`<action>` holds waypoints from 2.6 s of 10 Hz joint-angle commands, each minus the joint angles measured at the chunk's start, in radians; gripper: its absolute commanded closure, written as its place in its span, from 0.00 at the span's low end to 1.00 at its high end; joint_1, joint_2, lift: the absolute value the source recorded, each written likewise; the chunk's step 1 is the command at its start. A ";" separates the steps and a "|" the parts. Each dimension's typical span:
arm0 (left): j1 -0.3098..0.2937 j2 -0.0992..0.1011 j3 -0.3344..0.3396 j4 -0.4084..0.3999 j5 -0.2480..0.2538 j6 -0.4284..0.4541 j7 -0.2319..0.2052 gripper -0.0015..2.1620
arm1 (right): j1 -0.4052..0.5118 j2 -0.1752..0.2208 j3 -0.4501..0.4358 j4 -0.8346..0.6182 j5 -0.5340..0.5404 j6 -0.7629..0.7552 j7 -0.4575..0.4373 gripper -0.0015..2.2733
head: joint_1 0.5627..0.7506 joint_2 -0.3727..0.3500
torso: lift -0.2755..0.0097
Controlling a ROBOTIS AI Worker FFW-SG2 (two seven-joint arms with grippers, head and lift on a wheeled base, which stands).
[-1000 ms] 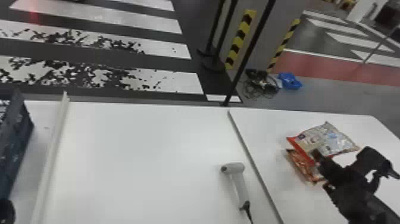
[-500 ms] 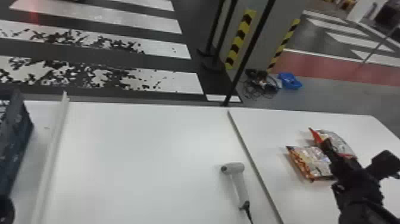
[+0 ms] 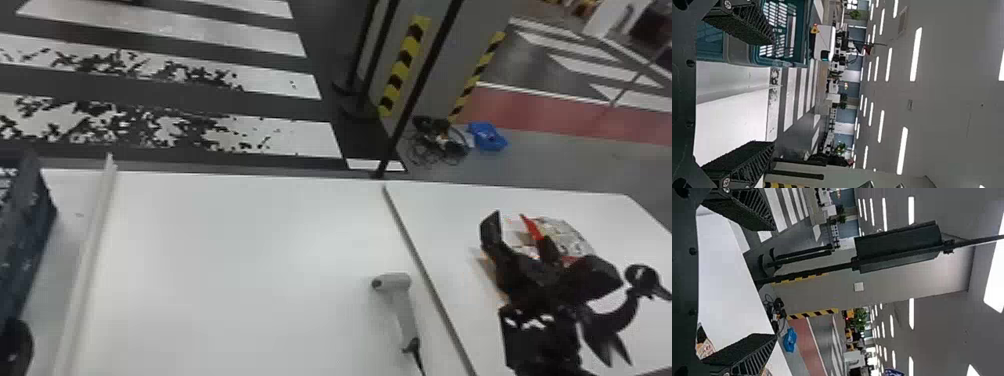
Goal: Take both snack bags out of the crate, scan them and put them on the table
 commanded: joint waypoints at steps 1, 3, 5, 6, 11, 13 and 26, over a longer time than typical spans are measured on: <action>0.000 0.000 -0.006 -0.016 -0.004 0.044 0.000 0.04 | 0.062 0.007 0.130 -0.033 0.085 -0.110 -0.036 0.01 | 0.70 0.03 | 0.64; 0.000 0.000 -0.018 -0.032 -0.008 0.084 0.002 0.04 | 0.146 0.008 0.299 -0.048 0.183 -0.267 -0.105 0.01 | 0.70 0.14 | 0.64; 0.000 0.002 -0.033 -0.038 -0.015 0.093 0.003 0.04 | 0.204 0.007 0.423 -0.045 0.240 -0.337 -0.173 0.01 | 0.70 0.29 | 0.64; 0.000 0.003 -0.040 -0.041 -0.018 0.093 0.003 0.04 | 0.234 0.007 0.467 -0.045 0.258 -0.353 -0.179 0.01 | 0.70 0.31 | 0.64; -0.013 0.011 -0.083 -0.038 -0.054 0.109 0.025 0.04 | 0.290 0.005 0.599 0.007 0.347 -0.350 -0.236 0.01 | 0.70 0.48 | 0.64; -0.027 0.017 -0.090 -0.036 -0.059 0.109 0.034 0.04 | 0.290 0.008 0.608 0.016 0.361 -0.350 -0.243 0.01 | 0.70 0.51 | 0.64; -0.036 0.028 -0.098 -0.041 -0.082 0.155 0.066 0.04 | 0.289 0.037 0.592 0.010 0.378 -0.350 -0.245 0.02 | 0.70 0.51 | 0.64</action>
